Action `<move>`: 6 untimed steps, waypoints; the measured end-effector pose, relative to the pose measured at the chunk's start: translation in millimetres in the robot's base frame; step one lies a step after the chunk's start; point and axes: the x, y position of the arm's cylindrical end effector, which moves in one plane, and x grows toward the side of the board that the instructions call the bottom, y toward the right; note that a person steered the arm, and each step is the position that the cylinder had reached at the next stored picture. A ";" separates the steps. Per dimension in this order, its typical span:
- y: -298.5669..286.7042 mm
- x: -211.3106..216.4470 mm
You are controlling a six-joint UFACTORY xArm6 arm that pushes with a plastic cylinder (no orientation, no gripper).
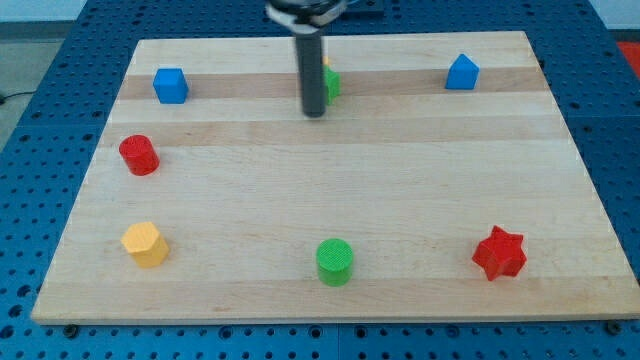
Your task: Point your arm to the blue triangle
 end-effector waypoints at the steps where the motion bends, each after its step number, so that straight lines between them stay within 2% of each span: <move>1: 15.7 -20.4; 2: -49.3 -33.7; 3: -75.3 -33.1; 4: -24.2 -5.3; 6: 133.2 16.3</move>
